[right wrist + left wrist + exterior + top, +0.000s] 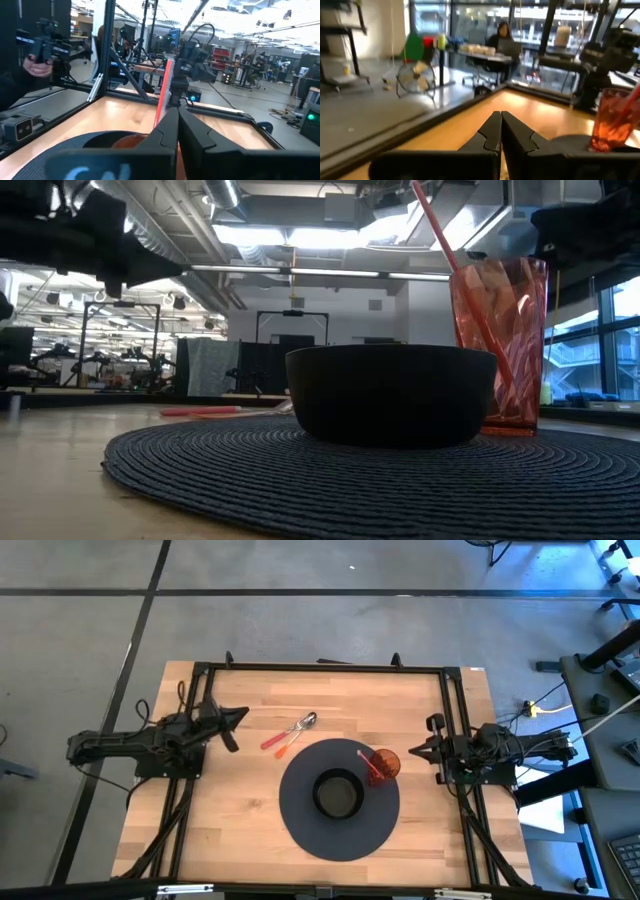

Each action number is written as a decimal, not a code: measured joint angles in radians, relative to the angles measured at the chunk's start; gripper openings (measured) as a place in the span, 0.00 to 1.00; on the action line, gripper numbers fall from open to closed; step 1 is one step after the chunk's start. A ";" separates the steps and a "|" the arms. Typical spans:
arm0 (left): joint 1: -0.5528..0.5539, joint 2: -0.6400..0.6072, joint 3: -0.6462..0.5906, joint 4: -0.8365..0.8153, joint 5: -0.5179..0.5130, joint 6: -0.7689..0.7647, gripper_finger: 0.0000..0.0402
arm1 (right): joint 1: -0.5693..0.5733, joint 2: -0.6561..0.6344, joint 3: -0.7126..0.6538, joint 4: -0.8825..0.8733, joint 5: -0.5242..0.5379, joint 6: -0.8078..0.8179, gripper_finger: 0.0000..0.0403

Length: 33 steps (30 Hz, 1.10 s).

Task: Pick & Place Utensil
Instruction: Put the fork into the bowl

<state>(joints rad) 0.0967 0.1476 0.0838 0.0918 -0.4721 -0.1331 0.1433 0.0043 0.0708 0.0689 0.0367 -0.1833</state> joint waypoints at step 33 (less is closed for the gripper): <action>0.194 1.384 0.727 -0.504 0.348 0.105 0.11 | 0.000 0.000 0.001 -0.032 0.024 0.044 0.03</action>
<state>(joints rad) 0.2909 1.5314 0.8106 -0.4118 -0.1244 -0.0285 0.1432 0.0043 0.0715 0.0368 0.0608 -0.1393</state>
